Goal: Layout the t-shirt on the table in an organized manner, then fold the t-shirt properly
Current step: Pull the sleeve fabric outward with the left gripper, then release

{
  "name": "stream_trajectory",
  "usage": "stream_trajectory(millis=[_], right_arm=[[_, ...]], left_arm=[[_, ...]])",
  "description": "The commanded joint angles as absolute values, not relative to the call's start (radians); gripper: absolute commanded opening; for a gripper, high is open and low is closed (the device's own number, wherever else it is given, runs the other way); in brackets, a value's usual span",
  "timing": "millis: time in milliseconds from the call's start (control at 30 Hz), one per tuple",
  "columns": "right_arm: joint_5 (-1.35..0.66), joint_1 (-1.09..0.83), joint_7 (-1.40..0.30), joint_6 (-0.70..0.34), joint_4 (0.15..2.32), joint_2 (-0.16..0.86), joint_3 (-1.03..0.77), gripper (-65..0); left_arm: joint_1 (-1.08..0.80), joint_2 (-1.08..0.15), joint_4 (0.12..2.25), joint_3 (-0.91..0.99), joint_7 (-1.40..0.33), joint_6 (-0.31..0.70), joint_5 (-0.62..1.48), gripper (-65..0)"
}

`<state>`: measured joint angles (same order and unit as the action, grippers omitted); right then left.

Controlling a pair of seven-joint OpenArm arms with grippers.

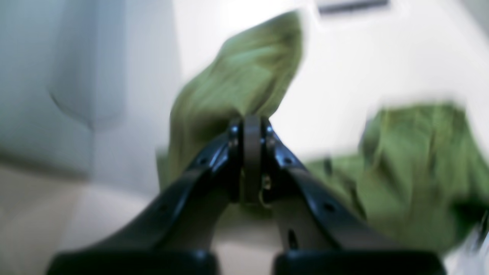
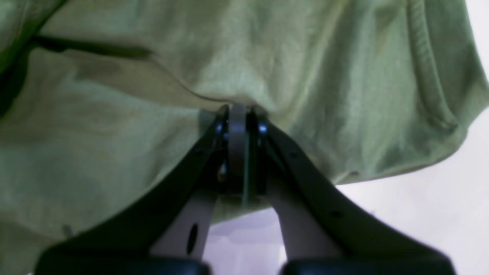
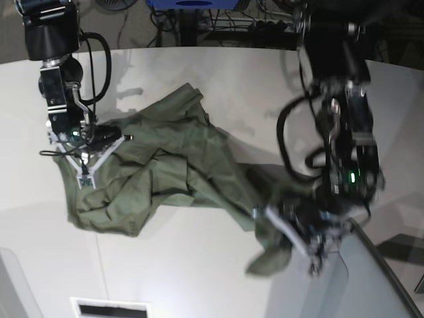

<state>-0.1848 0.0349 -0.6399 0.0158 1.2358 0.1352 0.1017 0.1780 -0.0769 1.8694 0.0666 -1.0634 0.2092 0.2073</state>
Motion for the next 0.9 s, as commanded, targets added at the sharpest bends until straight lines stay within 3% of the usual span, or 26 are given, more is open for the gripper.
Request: stream_trajectory(millis=[0,133,367,633,867], right_arm=[[-0.186,0.053,-0.627,0.018,1.25,0.147,0.096,-61.5],[-0.186,0.054,-0.627,0.018,1.25,0.171,0.102,-61.5],[-0.186,0.07,-0.627,0.018,1.25,0.179,0.097,-61.5],[-0.188,0.09,-0.627,0.018,1.251,0.174,0.101,-61.5],[-0.189,0.09,-0.582,0.018,1.214,0.171,0.101,-61.5]], left_arm=[[0.153,-0.104,1.913,0.067,-1.046,0.208,0.216,-65.0],[-0.059,-0.197,1.971,0.105,-1.035,0.208,0.219,-65.0],[-0.323,-0.282,1.962,0.272,-0.789,0.205,0.209,-65.0],[-0.472,-0.231,1.88,0.395,-0.673,0.205,0.209,-65.0],[-0.495,-0.213,1.745,0.406,-0.633,0.202,0.209,-65.0]])
